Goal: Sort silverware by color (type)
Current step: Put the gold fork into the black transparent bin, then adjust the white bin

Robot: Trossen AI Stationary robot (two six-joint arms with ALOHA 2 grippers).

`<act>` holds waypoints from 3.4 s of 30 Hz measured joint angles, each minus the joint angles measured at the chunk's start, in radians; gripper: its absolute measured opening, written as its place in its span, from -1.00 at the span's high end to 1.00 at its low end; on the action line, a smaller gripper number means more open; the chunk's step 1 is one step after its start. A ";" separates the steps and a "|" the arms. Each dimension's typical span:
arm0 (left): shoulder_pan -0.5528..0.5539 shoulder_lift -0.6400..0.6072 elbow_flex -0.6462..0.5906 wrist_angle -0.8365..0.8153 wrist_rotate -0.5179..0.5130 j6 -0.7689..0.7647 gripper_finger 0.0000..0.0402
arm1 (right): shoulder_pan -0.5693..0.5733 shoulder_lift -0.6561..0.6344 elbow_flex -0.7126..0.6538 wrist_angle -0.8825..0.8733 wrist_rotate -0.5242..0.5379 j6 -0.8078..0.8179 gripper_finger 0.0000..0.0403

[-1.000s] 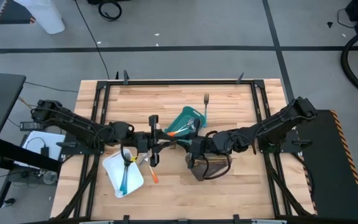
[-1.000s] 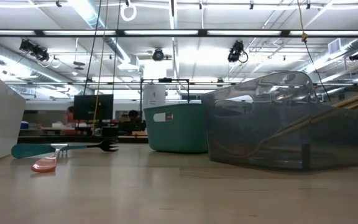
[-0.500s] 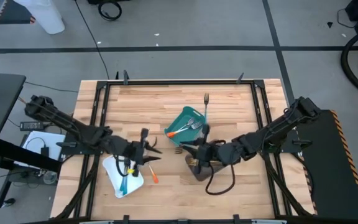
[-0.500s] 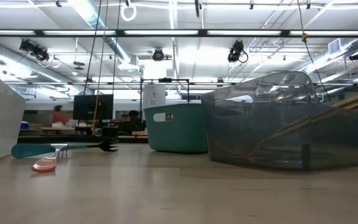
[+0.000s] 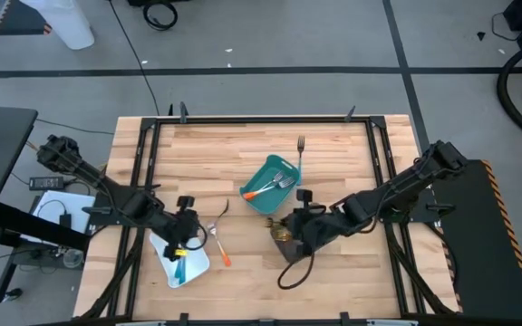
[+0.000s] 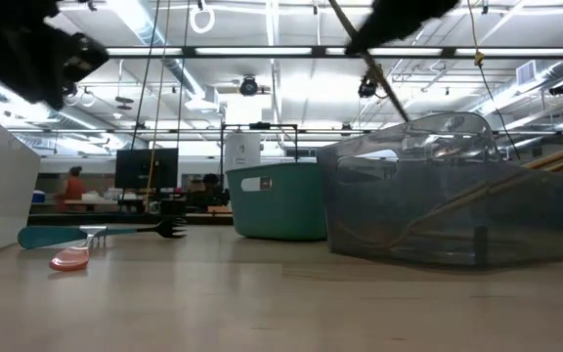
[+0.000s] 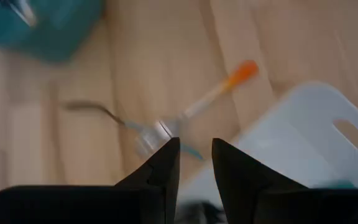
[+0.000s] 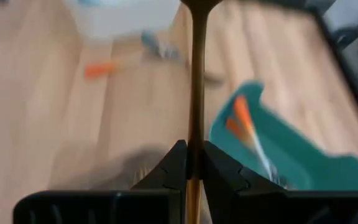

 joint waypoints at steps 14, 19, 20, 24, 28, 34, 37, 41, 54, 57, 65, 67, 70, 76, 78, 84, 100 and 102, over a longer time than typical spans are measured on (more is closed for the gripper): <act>-0.045 0.000 0.000 -0.224 0.101 -0.254 0.49 | -0.052 0.011 0.070 -0.558 -0.268 0.165 0.77; -0.045 0.001 0.000 -0.242 0.101 -0.271 0.49 | -0.061 0.075 0.088 -0.631 -0.352 0.167 0.77; -0.045 0.001 0.000 -0.245 0.101 -0.270 0.49 | -0.061 0.095 0.105 -0.663 -0.357 0.170 0.77; -0.044 0.001 0.000 -0.244 0.101 -0.264 0.49 | -0.067 0.189 0.215 -0.811 -0.376 0.174 0.76; -0.045 0.001 0.000 -0.245 0.101 -0.263 0.49 | -0.071 0.280 0.355 -0.964 -0.409 0.174 0.76; -0.045 0.001 0.000 -0.245 0.101 -0.270 0.49 | -0.084 0.393 0.462 -1.077 -0.559 0.167 0.76; -0.045 0.001 0.000 -0.244 0.101 -0.270 0.49 | -0.089 0.427 0.463 -1.115 -0.596 0.151 0.76; -0.045 0.001 0.000 -0.244 0.101 -0.270 0.49 | -0.099 0.446 0.459 -1.109 -0.597 0.146 0.76; -0.044 0.001 0.001 -0.220 0.140 -0.268 0.49 | -0.141 0.445 0.452 -1.030 -0.609 0.147 0.56; -0.044 0.001 0.017 -0.201 0.140 -0.244 0.49 | -0.151 0.445 0.461 -1.088 -0.602 0.162 0.49; -0.043 0.001 0.063 -0.070 0.104 -0.243 0.49 | -0.155 0.394 0.514 -1.145 -0.477 0.201 0.48; -0.043 0.001 0.063 -0.046 0.104 -0.243 0.49 | -0.154 0.368 0.517 -1.139 -0.455 0.201 0.48; -0.046 0.001 0.063 -0.032 0.104 -0.243 0.49 | -0.153 0.319 0.518 -1.075 -0.348 0.191 0.48; -0.062 0.001 0.063 -0.033 0.098 -0.249 0.49 | -0.148 0.237 0.518 -0.872 -0.126 0.118 0.49; -0.062 0.001 0.063 -0.052 0.096 -0.281 0.49 | -0.148 0.221 0.518 -0.819 -0.067 0.084 0.49; -0.074 0.001 0.063 -0.258 0.103 -0.462 0.49 | -0.154 0.211 0.518 -0.736 0.004 0.017 0.49; -0.085 0.001 0.057 -0.512 0.061 -0.765 0.46 | -0.170 0.213 0.518 -0.655 0.217 0.047 0.51; -0.072 0.001 0.038 -0.511 0.059 -0.775 0.40 | -0.170 0.213 0.515 -0.620 0.221 0.049 0.51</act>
